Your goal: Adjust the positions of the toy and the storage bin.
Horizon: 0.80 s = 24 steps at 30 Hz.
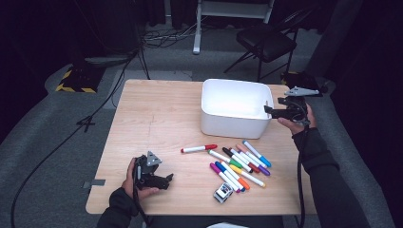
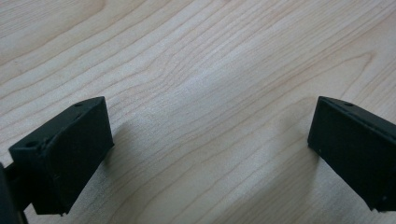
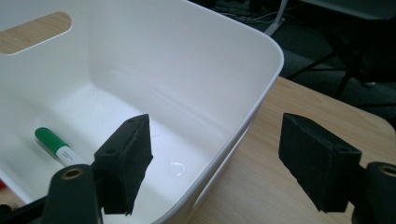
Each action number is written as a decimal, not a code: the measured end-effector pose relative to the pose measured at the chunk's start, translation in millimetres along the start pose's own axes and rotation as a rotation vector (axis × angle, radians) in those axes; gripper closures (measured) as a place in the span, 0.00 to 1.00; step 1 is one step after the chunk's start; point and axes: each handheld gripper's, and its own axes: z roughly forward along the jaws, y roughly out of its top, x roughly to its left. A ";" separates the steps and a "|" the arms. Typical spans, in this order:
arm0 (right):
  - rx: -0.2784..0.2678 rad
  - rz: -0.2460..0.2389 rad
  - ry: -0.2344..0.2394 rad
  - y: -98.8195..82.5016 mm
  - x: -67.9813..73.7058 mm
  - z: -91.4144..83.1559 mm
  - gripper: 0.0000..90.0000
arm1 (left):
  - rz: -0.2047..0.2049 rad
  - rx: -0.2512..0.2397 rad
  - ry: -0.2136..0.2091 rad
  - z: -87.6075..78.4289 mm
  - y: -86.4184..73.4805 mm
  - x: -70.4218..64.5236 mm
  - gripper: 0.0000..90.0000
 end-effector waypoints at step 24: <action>0.113 0.037 0.108 -10.3 7.2 18.5 0.31 | 0.000 0.000 0.000 0.0 0.0 0.0 0.00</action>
